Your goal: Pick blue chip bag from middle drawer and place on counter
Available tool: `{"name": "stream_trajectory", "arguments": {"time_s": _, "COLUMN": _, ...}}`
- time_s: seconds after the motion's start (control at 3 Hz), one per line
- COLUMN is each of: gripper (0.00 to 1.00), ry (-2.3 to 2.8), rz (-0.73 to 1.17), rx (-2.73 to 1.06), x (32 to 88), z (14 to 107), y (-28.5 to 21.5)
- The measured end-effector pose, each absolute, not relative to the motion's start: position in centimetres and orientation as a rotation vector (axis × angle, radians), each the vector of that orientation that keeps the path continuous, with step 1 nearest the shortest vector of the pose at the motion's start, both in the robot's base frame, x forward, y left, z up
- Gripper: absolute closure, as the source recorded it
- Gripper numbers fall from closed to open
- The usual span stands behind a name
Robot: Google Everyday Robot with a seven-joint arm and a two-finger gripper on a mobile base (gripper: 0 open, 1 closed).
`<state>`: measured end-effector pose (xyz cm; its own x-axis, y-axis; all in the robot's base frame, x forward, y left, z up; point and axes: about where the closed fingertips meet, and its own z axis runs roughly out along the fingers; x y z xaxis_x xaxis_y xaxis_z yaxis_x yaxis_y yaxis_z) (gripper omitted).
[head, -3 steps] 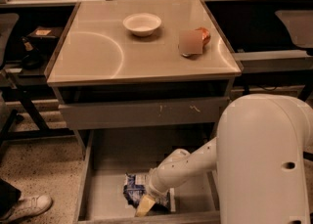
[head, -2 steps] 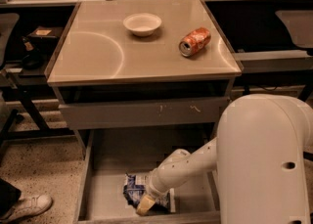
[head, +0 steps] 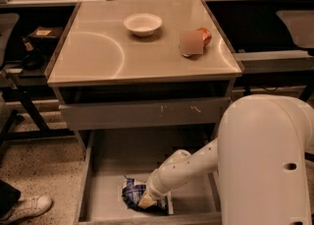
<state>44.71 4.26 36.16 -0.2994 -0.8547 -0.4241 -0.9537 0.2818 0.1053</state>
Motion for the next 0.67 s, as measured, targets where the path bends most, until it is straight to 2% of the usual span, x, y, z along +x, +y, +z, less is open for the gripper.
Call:
{"name": "stream_trajectory", "arguments": {"time_s": 0.33, "gripper": 0.88, "ry": 2.270, "rz": 0.495, "rx": -1.655, "x": 44.70, "z": 36.17, "y": 4.26}}
{"name": "stream_trajectory", "arguments": {"time_s": 0.67, "gripper": 1.00, "ry": 2.270, "rz": 0.495, "rx": -1.655, "x": 44.70, "z": 36.70, "y": 4.26}}
